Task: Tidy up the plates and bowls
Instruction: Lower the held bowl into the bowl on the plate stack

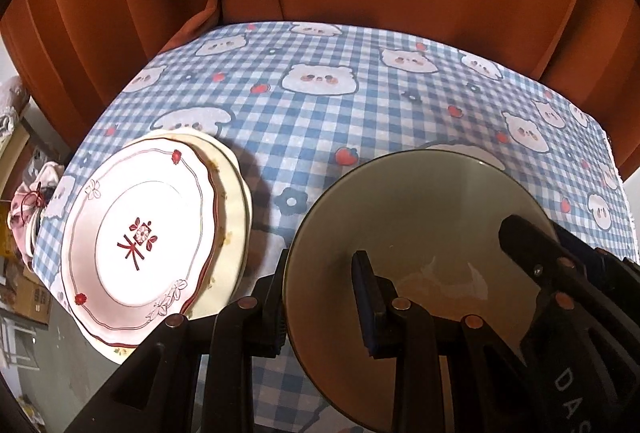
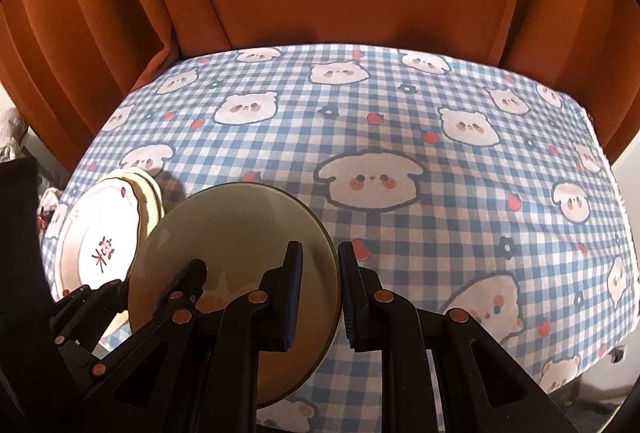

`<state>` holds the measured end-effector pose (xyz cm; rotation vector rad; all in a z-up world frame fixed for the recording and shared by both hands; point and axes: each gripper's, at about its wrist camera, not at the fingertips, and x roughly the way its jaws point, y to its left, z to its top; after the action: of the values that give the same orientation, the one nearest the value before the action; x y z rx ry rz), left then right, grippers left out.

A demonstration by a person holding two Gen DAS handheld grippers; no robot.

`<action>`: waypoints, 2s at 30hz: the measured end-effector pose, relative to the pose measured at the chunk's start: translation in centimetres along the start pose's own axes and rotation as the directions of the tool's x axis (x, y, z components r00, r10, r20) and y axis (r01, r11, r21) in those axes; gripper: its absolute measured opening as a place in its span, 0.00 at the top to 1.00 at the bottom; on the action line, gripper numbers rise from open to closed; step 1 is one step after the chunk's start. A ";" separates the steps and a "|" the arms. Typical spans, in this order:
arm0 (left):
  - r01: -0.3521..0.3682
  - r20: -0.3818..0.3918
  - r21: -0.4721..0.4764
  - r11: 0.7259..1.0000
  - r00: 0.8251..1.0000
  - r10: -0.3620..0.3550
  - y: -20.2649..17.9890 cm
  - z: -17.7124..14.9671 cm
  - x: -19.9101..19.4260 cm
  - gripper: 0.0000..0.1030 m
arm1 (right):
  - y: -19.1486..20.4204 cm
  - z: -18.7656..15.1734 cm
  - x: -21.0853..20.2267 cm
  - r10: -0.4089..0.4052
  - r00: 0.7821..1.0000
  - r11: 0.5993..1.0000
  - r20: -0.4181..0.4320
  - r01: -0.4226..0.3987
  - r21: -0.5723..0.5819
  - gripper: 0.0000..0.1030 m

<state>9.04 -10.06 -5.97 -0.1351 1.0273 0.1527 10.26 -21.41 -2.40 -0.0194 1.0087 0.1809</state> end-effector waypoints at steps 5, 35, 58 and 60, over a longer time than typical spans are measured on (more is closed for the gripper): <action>0.008 -0.012 0.005 1.000 1.000 -0.008 -0.3 -0.1 0.5 0.74 | -0.1 0.0 0.4 -0.009 1.000 1.000 0.015 0.010 -0.014 0.79; 0.411 -0.248 0.060 0.910 0.889 -0.385 2.1 0.5 3.9 0.44 | 0.6 -0.9 3.0 -0.136 0.976 0.960 -0.168 0.171 0.220 0.41; 0.287 -0.248 0.123 0.950 0.936 -0.251 -0.1 1.0 3.6 0.45 | -3.3 -1.8 5.2 0.140 0.973 0.925 -0.184 -0.062 0.374 0.45; 0.260 -0.242 0.141 0.955 0.945 -0.222 -0.2 0.9 3.3 0.45 | -3.4 -1.8 5.7 0.180 0.966 0.920 -0.187 -0.098 0.378 0.53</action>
<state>11.55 -9.91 -8.33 -0.1232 1.2342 -0.1793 12.29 -24.15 -8.36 0.3835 1.2526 0.1197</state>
